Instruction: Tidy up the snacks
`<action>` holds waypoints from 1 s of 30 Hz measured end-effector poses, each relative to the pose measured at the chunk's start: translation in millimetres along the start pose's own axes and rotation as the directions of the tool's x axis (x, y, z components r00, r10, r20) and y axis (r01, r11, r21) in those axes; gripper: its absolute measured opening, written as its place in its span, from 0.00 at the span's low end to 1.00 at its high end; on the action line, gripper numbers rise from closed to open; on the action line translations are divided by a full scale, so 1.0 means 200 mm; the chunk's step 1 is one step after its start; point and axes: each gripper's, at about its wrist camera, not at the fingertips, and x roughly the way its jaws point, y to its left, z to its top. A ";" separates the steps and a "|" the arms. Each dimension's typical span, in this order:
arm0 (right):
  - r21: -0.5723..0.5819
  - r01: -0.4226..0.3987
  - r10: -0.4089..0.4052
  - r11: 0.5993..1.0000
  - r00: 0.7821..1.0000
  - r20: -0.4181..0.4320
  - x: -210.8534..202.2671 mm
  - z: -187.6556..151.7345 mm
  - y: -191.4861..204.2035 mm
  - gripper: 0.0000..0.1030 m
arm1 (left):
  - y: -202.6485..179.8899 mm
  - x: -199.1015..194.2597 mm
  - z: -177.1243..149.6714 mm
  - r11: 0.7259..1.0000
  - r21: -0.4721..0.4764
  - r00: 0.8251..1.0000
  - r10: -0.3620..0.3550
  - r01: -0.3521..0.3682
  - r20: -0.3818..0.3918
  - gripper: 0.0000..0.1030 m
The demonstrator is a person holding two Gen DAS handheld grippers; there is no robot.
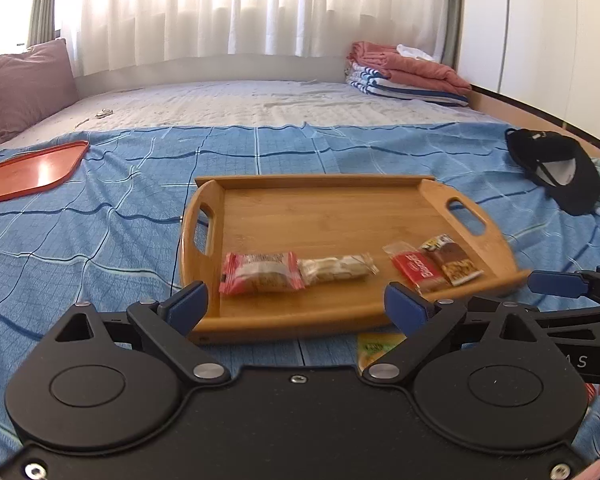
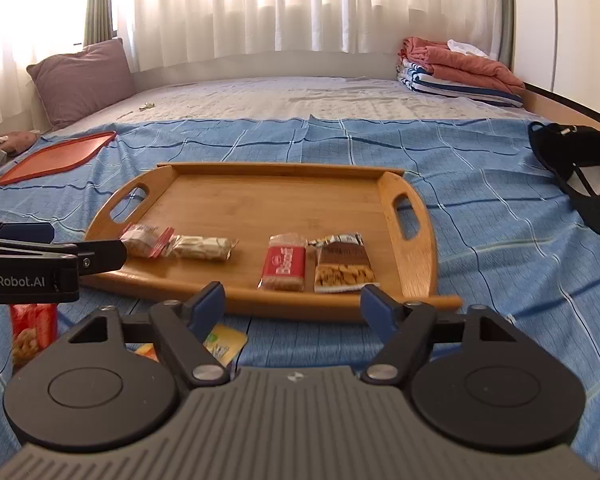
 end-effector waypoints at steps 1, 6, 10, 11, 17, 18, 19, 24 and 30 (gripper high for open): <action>0.005 0.004 -0.004 1.000 1.000 0.001 -0.03 -0.01 0.00 0.82 | 0.00 -0.03 -0.01 1.000 -0.001 1.000 -0.002 0.002 0.002 0.92; -0.001 0.019 -0.019 1.000 1.000 0.015 -0.15 -0.08 0.02 0.85 | -0.02 -0.16 -0.08 1.000 -0.009 1.000 -0.021 0.021 0.016 0.94; -0.045 0.035 -0.034 0.998 0.999 0.024 -0.22 -0.12 0.04 0.86 | -0.03 -0.24 -0.14 1.000 -0.003 0.999 -0.025 0.025 0.022 0.94; -0.051 0.039 -0.037 0.998 0.999 0.028 -0.23 -0.13 0.04 0.87 | -0.04 -0.25 -0.15 1.000 -0.005 0.999 -0.028 0.028 0.022 0.95; -0.053 0.035 -0.033 0.998 0.999 0.031 -0.29 -0.18 0.02 0.87 | -0.04 -0.31 -0.20 0.999 -0.006 0.999 -0.039 0.039 0.020 0.95; -0.048 0.032 -0.031 0.998 0.999 0.028 -0.30 -0.18 0.01 0.87 | -0.04 -0.32 -0.21 0.999 -0.005 0.999 -0.036 0.036 0.022 0.95; -0.045 0.032 -0.030 0.998 0.999 0.027 -0.30 -0.19 0.00 0.87 | -0.04 -0.33 -0.22 0.999 -0.003 0.999 -0.033 0.033 0.022 0.95; -0.048 0.029 -0.029 0.998 1.000 0.006 -0.31 -0.24 -0.02 0.88 | -0.05 -0.35 -0.28 0.999 0.015 0.999 -0.036 0.035 0.018 0.96; -0.050 0.036 -0.037 0.998 0.999 -0.019 -0.31 -0.32 -0.03 0.89 | -0.05 -0.35 -0.38 0.999 0.014 0.999 -0.036 0.036 -0.003 0.96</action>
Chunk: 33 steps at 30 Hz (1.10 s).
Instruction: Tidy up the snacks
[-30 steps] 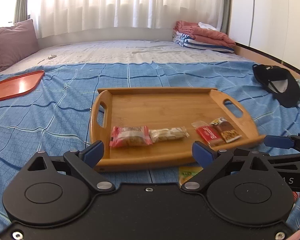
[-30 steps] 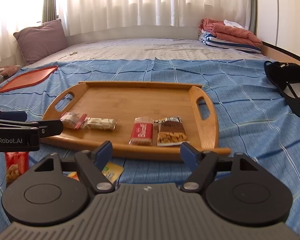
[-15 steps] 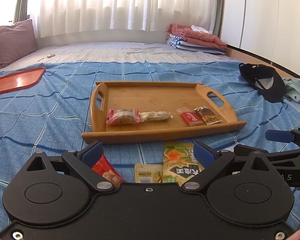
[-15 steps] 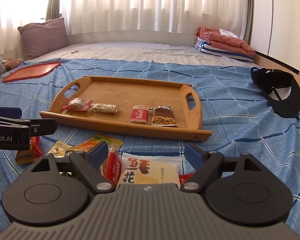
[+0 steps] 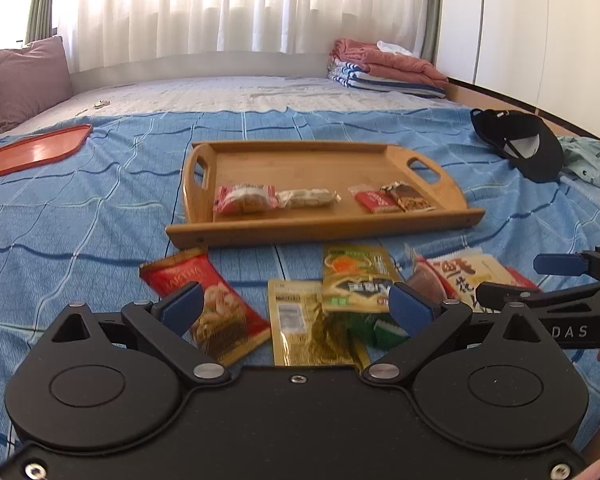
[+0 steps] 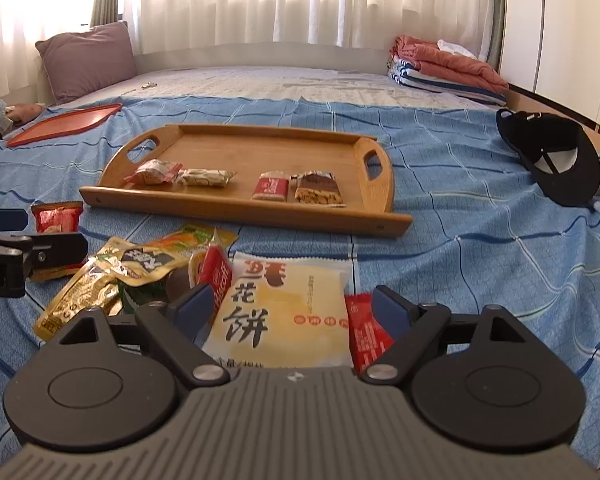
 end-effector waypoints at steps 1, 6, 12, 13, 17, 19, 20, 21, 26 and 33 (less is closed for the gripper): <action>0.006 -0.002 0.002 1.000 1.000 -0.004 0.00 -0.01 0.00 0.89 | 0.00 0.00 -0.02 1.000 -0.001 1.000 0.002 -0.002 -0.008 0.96; 0.008 -0.027 0.027 1.000 0.999 -0.023 0.02 -0.05 -0.01 0.89 | 0.00 0.01 -0.07 1.000 -0.006 1.000 -0.007 0.007 -0.028 0.96; -0.045 -0.048 0.047 0.998 0.999 -0.012 0.01 -0.09 0.03 0.90 | 0.00 0.03 -0.13 1.000 -0.003 0.999 -0.002 0.002 -0.044 0.96; -0.050 -0.046 0.045 0.998 0.999 -0.008 0.01 -0.10 0.03 0.90 | 0.00 0.03 -0.14 1.000 -0.002 0.999 -0.003 0.002 -0.049 0.96; -0.055 -0.047 0.047 0.997 0.999 0.003 0.02 -0.10 0.04 0.90 | -0.01 0.04 -0.16 1.000 0.008 0.999 0.000 0.001 -0.054 0.92; -0.051 -0.049 0.049 0.998 0.999 0.005 0.02 -0.10 0.04 0.90 | -0.02 0.05 -0.16 1.000 0.015 0.999 0.004 -0.003 -0.051 0.89; -0.047 -0.050 0.050 0.998 0.999 0.008 0.03 -0.09 0.04 0.90 | -0.03 0.05 -0.16 1.000 0.019 0.999 0.007 -0.006 -0.050 0.89; -0.043 -0.049 0.049 0.998 0.999 0.010 0.03 -0.09 0.03 0.90 | -0.03 0.05 -0.16 1.000 0.021 0.999 0.008 -0.007 -0.050 0.87; -0.057 -0.037 0.038 0.998 0.999 0.009 0.05 -0.10 0.05 0.86 | -0.05 0.07 -0.18 1.000 0.029 0.998 -0.006 0.008 -0.061 0.83; -0.049 -0.044 0.044 0.998 0.999 0.014 0.04 -0.11 0.04 0.81 | -0.07 0.08 -0.19 1.000 0.020 0.997 -0.021 0.023 -0.069 0.78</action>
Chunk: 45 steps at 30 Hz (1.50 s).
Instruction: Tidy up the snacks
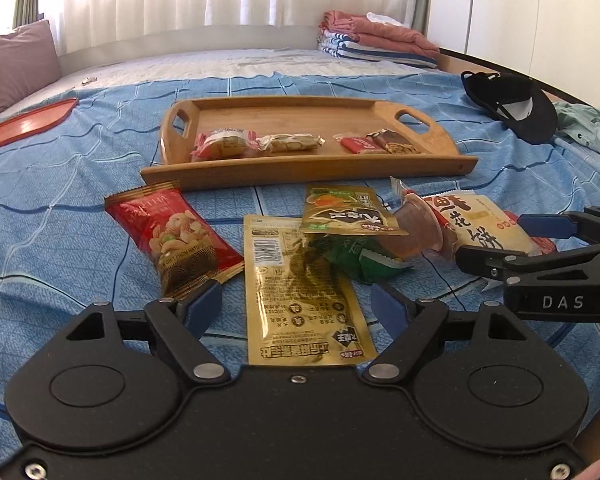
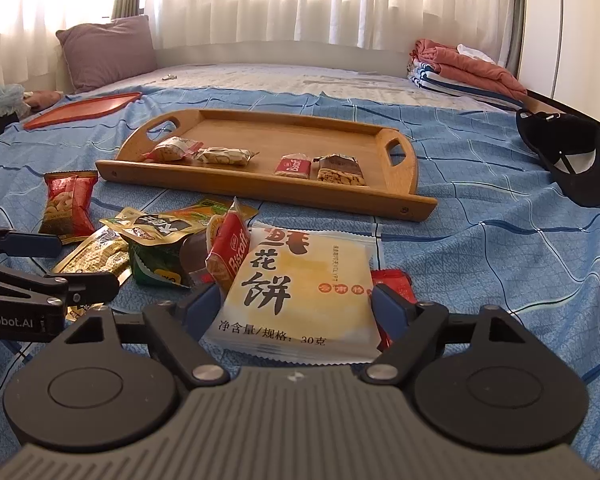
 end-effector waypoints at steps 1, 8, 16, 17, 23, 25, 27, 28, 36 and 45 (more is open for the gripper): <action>-0.003 0.001 -0.001 1.000 1.000 -0.001 0.00 0.00 0.00 0.81 | 0.00 0.00 0.00 1.000 -0.001 1.000 -0.001 0.001 -0.001 0.78; -0.011 0.018 -0.018 1.000 1.000 -0.003 0.03 -0.01 0.02 0.81 | -0.03 0.04 0.00 1.000 0.008 1.000 0.029 -0.029 0.000 0.61; 0.033 0.009 -0.010 0.999 1.000 0.018 -0.04 0.00 -0.02 0.69 | -0.02 0.00 0.01 1.000 0.003 1.000 0.025 -0.025 0.005 0.58; 0.033 0.010 -0.010 0.999 1.000 0.021 -0.04 0.00 -0.02 0.69 | -0.02 -0.01 0.01 1.000 0.008 1.000 0.025 -0.025 0.007 0.58; -0.019 0.048 -0.047 0.999 0.999 0.023 0.00 0.00 0.01 0.83 | -0.04 0.01 0.00 0.999 0.024 0.999 0.040 -0.041 0.016 0.60; -0.014 0.060 -0.059 0.998 0.998 0.017 0.02 0.00 0.02 0.85 | -0.04 0.01 0.00 0.999 0.023 0.999 0.044 -0.044 0.031 0.62; -0.002 0.067 -0.067 0.998 0.998 0.006 0.05 0.00 0.01 0.85 | -0.04 0.02 0.00 0.998 0.028 0.998 0.048 -0.049 0.033 0.64; 0.004 0.066 -0.066 0.998 0.998 0.001 0.06 0.00 0.01 0.85 | -0.04 0.03 0.00 0.998 0.030 0.998 0.051 -0.052 0.028 0.64; 0.051 0.046 -0.046 0.998 0.999 -0.004 0.03 -0.01 0.00 0.74 | -0.04 0.03 -0.01 0.999 0.022 0.999 0.039 -0.040 0.019 0.58; 0.065 0.047 -0.051 0.997 0.997 0.059 -0.09 0.05 -0.03 0.74 | -0.01 -0.06 0.02 0.999 -0.002 0.997 0.050 -0.050 0.058 0.57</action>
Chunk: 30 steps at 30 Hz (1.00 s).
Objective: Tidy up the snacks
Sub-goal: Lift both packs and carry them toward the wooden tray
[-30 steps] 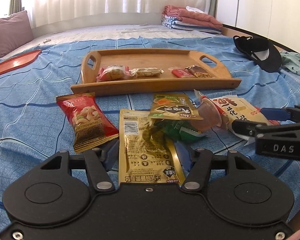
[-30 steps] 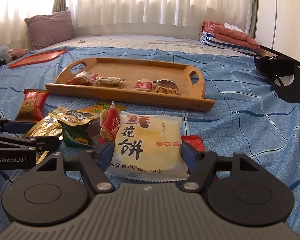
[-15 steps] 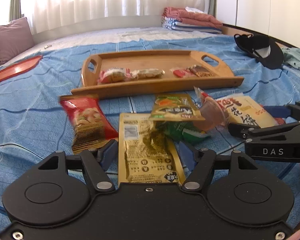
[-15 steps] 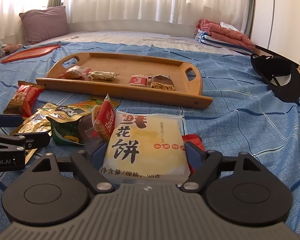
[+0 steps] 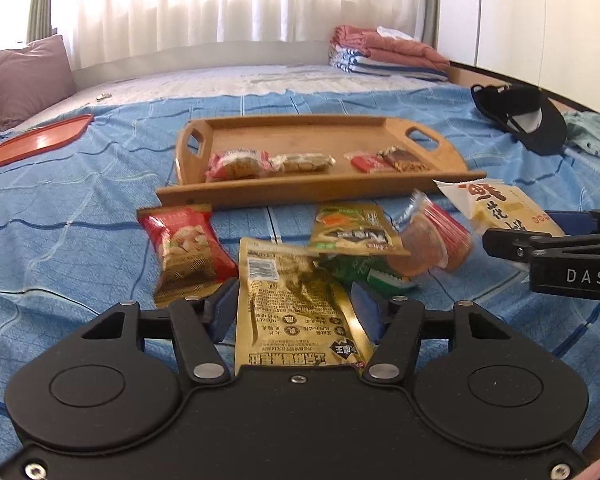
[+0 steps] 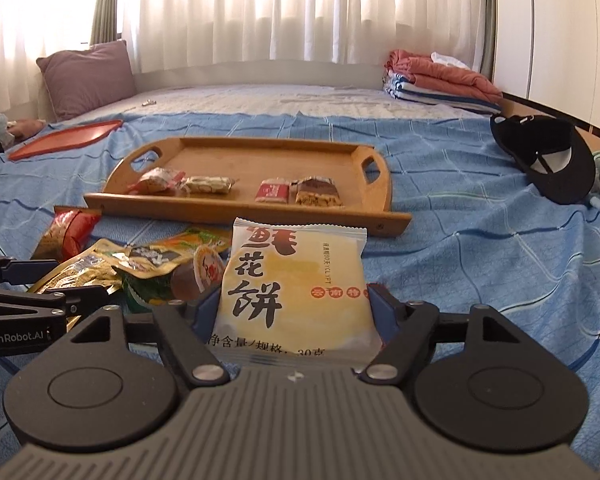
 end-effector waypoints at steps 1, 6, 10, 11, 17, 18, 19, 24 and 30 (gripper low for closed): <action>-0.001 0.002 -0.002 1.000 1.000 0.005 -0.01 0.01 0.00 0.74 | 0.00 -0.01 0.01 1.000 -0.005 1.000 -0.001 0.001 0.006 0.57; 0.010 -0.002 0.002 1.000 1.000 0.005 -0.01 0.04 -0.01 0.74 | 0.04 -0.05 0.08 1.000 -0.012 1.000 -0.008 0.009 0.025 0.13; 0.006 -0.001 0.001 1.000 1.000 0.013 0.00 0.06 -0.01 0.74 | 0.06 -0.02 0.11 1.000 -0.019 1.000 -0.010 0.011 0.009 0.13; 0.006 -0.002 0.002 1.000 1.000 0.015 0.00 0.07 -0.01 0.74 | 0.06 -0.01 0.11 1.000 -0.015 1.000 -0.011 0.011 0.005 0.15; -0.012 -0.002 0.002 1.000 1.000 0.013 0.02 0.08 0.01 0.74 | 0.06 0.05 0.06 1.000 -0.008 1.000 -0.003 0.002 -0.031 0.22; -0.008 -0.003 0.003 1.000 1.000 0.012 0.03 0.08 0.01 0.74 | 0.06 0.06 0.06 1.000 -0.016 0.999 -0.010 0.009 -0.040 0.23; -0.004 -0.004 0.004 1.000 1.000 0.008 0.03 0.07 0.01 0.74 | 0.06 0.07 0.05 1.000 -0.022 0.999 -0.017 0.016 -0.049 0.27; -0.010 -0.001 0.001 1.000 1.000 -0.019 0.06 0.03 0.01 0.74 | 0.03 0.06 0.00 0.994 -0.026 0.991 -0.106 0.105 -0.082 0.69; 0.007 0.004 -0.004 1.000 0.999 -0.033 0.07 0.01 -0.01 0.74 | -0.06 0.08 -0.04 0.998 0.037 0.995 -0.053 0.056 -0.083 0.66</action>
